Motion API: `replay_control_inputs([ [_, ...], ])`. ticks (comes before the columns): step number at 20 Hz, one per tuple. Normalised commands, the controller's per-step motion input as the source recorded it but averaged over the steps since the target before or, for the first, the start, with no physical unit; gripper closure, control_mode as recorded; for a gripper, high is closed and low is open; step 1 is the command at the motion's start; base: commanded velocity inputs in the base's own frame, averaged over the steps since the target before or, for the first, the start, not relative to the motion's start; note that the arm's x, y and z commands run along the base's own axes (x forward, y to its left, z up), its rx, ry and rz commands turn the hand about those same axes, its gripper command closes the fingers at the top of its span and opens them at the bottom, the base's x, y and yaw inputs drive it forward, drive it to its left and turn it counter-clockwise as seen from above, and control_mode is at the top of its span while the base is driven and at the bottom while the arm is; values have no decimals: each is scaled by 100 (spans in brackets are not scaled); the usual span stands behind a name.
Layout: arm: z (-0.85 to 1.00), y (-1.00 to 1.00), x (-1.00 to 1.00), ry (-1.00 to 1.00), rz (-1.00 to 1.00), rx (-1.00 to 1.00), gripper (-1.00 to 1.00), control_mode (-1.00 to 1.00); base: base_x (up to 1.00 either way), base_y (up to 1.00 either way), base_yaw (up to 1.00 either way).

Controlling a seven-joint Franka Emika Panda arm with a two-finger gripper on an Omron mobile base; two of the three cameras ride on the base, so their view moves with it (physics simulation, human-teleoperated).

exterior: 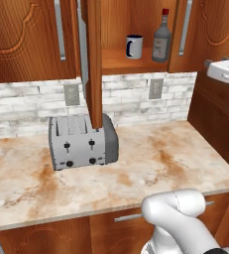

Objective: Open the cabinet directly in front. Then move the liquor and the mug to the dining counter with the candle on it.

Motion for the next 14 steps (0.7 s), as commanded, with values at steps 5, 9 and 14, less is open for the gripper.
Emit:
replay_control_inputs([
  [5,0,-30,-1,-4,-9,0,-100,-100,0,0,0],
  [9,0,0,0,0,-6,0,-100,-100,0,0,0],
  [14,0,0,0,0,-26,0,-100,-100,0,0,0],
])
